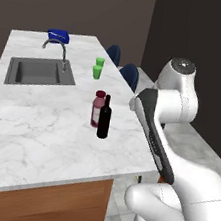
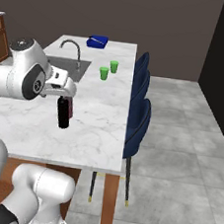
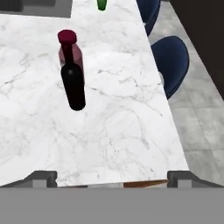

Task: Place the drinks on the dining counter in a tight cluster.

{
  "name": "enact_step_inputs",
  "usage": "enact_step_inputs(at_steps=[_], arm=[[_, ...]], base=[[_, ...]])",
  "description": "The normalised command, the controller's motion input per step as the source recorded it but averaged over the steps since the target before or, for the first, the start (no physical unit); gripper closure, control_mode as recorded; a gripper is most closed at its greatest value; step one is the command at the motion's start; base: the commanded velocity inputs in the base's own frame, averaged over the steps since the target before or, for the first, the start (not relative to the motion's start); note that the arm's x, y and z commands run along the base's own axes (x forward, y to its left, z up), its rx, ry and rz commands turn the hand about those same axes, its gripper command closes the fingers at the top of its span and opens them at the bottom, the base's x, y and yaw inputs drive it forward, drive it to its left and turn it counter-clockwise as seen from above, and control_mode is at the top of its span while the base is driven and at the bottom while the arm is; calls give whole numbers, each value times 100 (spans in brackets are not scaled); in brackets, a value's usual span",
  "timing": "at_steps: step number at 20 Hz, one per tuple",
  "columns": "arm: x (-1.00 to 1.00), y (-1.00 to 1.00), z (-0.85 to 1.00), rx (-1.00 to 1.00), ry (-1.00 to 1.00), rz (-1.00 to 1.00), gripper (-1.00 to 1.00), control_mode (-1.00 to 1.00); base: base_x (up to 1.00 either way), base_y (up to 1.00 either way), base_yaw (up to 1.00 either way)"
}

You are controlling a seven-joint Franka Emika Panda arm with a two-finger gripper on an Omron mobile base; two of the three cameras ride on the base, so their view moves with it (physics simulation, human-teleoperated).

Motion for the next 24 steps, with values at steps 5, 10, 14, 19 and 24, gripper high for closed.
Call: enact_step_inputs(at_steps=[5, 10, 14, 19, 24], arm=[[-42, 28, 14, 2, -12, -17, -100, -100], [-26, 15, 6, 6, -9, -9, -100, -100], [1, -18, 5, 9, 0, 0, -100, -100], [7, -53, 7, 13, 0, 1, -100, -100], [-2, -11, 0, 7, -1, 0, -100, -100]], base=[[0, 0, 0], [0, 0, 0], [0, 0, 0], [0, 0, 0], [0, 0, 0]])
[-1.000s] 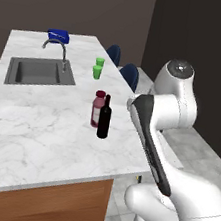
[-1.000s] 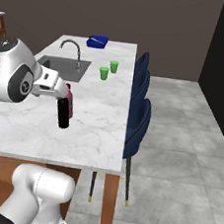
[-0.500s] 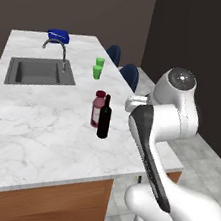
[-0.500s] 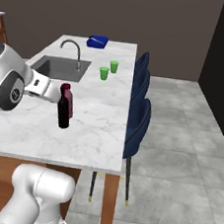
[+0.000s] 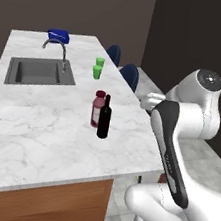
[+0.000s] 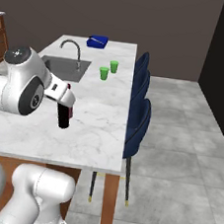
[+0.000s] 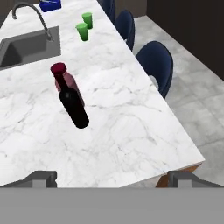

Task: Place the drinks on the dining counter in a tight cluster.

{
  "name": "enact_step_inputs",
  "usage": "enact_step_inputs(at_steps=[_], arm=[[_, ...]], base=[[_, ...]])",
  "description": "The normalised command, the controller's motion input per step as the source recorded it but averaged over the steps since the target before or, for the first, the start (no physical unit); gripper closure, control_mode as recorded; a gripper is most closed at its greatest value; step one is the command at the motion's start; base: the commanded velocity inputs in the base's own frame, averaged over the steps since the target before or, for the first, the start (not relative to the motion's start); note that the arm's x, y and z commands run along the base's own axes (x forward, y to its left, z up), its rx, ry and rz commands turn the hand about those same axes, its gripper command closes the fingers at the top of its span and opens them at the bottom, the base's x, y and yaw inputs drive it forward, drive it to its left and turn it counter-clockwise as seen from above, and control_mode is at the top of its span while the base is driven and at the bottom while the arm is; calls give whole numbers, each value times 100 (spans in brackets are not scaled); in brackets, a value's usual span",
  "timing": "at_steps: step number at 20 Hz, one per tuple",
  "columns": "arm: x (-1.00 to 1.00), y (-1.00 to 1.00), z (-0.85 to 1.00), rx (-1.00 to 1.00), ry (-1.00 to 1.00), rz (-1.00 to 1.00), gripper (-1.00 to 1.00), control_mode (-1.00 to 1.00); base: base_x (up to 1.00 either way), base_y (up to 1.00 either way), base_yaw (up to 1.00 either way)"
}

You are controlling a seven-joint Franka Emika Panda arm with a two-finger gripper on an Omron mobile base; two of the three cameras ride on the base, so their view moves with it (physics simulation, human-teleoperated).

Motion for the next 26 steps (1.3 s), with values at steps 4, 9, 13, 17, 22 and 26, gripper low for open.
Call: enact_step_inputs(at_steps=[4, 9, 13, 17, 22, 26], arm=[[0, 0, 0, 0, 0, 0, -100, -100], [-11, 0, 0, 0, 0, 0, -100, 100], [0, 0, 0, 0, 0, 0, -100, 100], [0, 0, 0, 0, 0, 0, -100, 100], [0, 0, 0, 0, 0, 0, -100, 100], [0, 0, 0, 0, 0, 0, -100, 100]], base=[[0, 0, 0], [-34, 10, 1], [-99, 81, 24], [-59, 100, 59], [-6, 95, 82], [0, 85, 87]])
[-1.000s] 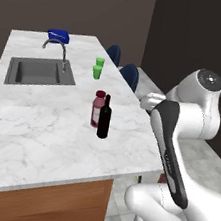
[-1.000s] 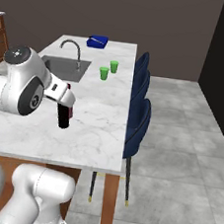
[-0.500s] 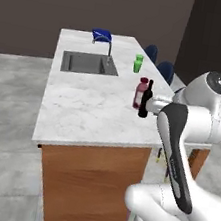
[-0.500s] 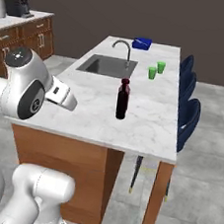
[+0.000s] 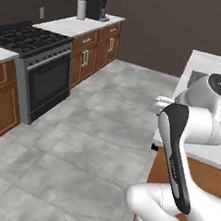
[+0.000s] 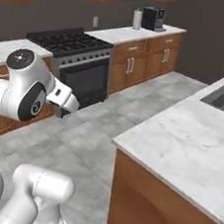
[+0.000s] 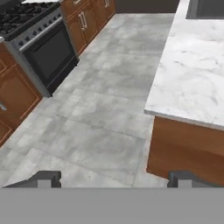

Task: Place the drinks on the dining counter in a tight cluster.

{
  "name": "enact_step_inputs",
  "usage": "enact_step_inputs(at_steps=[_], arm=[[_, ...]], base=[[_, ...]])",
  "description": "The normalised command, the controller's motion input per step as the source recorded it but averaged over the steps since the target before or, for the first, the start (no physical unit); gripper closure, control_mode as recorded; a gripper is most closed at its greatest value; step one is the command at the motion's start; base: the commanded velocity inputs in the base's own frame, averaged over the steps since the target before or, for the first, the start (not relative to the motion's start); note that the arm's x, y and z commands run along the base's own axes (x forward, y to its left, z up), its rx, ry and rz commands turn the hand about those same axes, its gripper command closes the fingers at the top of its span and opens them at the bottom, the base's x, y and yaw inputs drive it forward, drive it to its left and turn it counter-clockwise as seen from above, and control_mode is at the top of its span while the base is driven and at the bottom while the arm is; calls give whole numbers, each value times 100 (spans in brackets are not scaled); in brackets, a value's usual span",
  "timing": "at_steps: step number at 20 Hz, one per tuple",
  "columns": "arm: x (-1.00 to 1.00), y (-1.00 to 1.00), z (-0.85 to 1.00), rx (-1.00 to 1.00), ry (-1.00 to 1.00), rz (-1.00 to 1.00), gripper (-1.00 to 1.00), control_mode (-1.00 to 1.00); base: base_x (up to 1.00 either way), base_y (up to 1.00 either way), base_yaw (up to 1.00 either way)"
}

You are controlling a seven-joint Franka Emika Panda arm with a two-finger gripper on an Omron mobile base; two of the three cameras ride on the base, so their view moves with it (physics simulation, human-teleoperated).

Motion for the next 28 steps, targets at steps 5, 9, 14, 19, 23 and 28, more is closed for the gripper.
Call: enact_step_inputs(at_steps=[5, 9, 14, 19, 23, 28], arm=[[0, 0, 0, 0, 0, 0, -100, 100], [0, 0, 0, 0, 0, 0, -100, 100], [0, 0, 0, 0, 0, 0, -100, 100], [0, 0, 0, 0, 0, 0, -100, 100], [0, 0, 0, 0, 0, 0, -100, 100], [0, 0, 0, 0, 0, 0, -100, 100]], base=[[0, 87, 86], [3, 83, 85], [67, 45, 65], [100, -9, 14], [100, -24, 8], [100, -29, 9]])
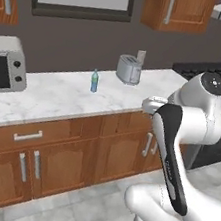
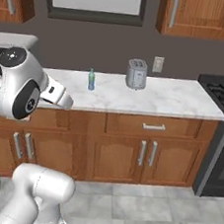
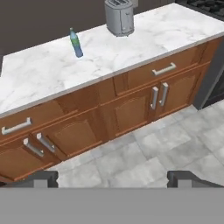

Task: Place the drinks on the dining counter in a tight cluster.

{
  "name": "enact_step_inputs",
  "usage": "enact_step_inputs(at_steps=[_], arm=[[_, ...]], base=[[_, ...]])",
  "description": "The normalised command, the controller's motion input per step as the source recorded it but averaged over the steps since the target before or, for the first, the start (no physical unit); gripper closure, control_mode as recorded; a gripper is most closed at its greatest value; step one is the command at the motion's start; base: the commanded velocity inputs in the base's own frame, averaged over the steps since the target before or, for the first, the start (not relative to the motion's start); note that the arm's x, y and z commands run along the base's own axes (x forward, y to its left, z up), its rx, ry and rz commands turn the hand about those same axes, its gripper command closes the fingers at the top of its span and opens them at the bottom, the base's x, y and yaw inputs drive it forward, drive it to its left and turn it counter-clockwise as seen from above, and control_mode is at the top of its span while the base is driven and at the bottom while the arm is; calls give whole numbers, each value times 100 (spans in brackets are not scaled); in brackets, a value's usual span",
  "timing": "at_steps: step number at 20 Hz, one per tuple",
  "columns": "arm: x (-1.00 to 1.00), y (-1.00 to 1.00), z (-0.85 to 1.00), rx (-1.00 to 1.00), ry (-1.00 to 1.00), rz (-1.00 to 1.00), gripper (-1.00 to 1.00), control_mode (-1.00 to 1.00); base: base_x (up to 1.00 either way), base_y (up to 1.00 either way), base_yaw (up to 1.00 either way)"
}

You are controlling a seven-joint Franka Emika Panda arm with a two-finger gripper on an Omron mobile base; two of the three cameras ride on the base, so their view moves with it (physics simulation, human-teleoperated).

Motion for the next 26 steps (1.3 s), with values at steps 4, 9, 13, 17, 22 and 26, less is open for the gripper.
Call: enact_step_inputs(at_steps=[4, 9, 13, 17, 22, 26], arm=[[0, 0, 0, 0, 0, 0, -100, 100], [0, 0, 0, 0, 0, 0, -100, 100], [0, 0, 0, 0, 0, 0, -100, 100], [0, 0, 0, 0, 0, 0, -100, 100], [0, 0, 0, 0, 0, 0, -100, 100], [0, 0, 0, 0, 0, 0, -100, 100]], base=[[100, -38, 14], [100, -26, 23], [95, -19, 25], [48, -2, 26], [21, 0, 29], [29, 0, 18]])
